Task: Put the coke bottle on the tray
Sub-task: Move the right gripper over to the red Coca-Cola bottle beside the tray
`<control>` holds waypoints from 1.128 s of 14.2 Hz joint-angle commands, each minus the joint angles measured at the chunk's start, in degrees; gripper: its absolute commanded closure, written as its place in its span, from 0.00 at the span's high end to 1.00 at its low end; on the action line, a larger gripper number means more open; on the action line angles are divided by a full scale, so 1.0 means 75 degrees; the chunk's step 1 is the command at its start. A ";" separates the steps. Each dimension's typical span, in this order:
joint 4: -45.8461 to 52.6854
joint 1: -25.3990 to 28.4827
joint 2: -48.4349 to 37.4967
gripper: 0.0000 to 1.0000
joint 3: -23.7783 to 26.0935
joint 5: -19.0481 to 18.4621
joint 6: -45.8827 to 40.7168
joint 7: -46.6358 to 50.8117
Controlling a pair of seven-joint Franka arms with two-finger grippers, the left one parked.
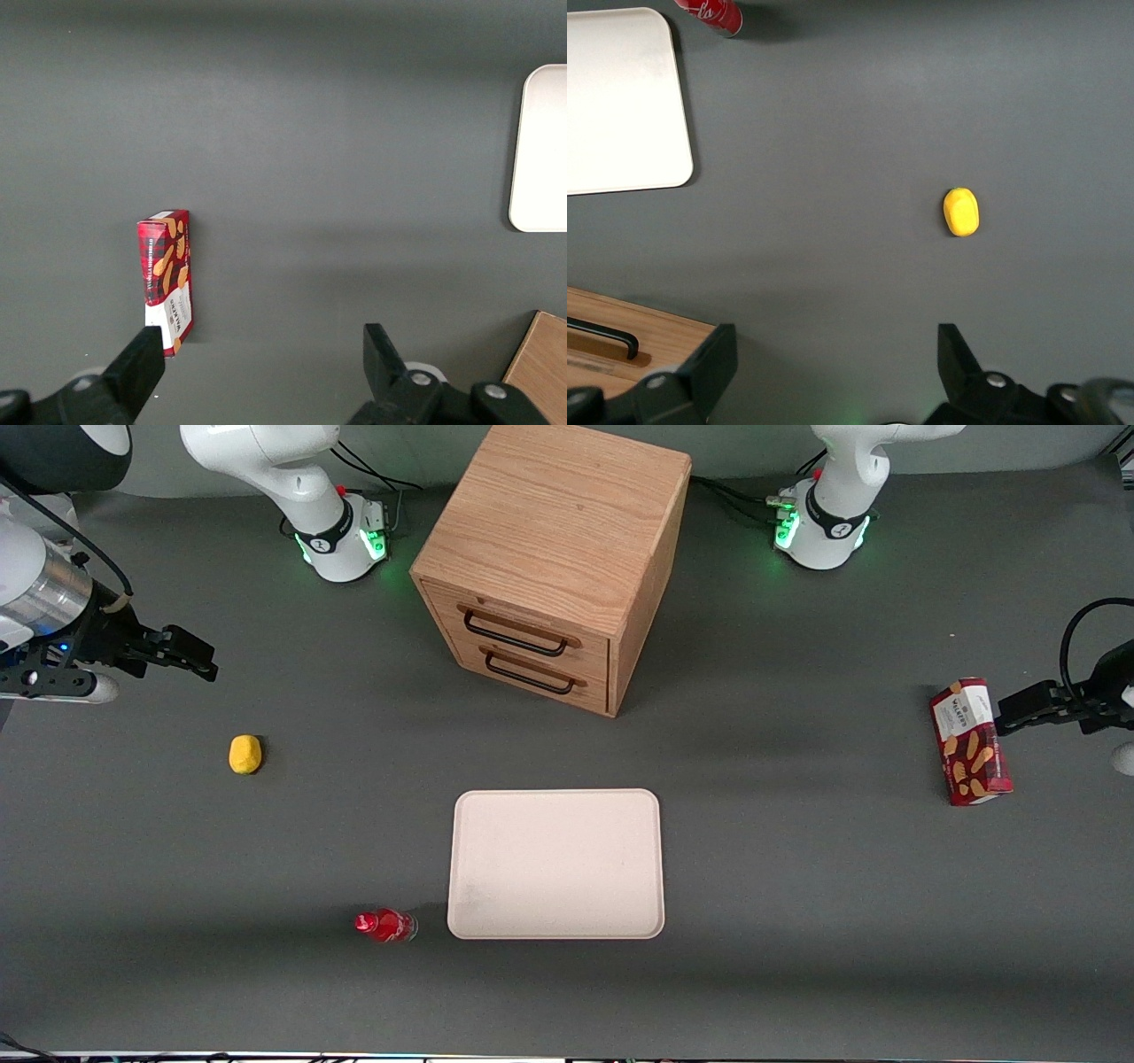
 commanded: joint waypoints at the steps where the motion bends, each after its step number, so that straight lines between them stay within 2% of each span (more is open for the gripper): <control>1: 0.0050 0.0058 0.0028 1.00 0.0013 0.0058 -0.0008 0.0094; 5: 0.0295 0.0058 0.0296 1.00 0.0025 0.0244 0.0004 0.0105; 7: 0.0553 0.0070 0.0484 1.00 0.0304 0.0269 -0.0020 0.0210; 16: 0.4018 0.0070 0.3504 1.00 0.0880 0.0257 -0.0079 0.0199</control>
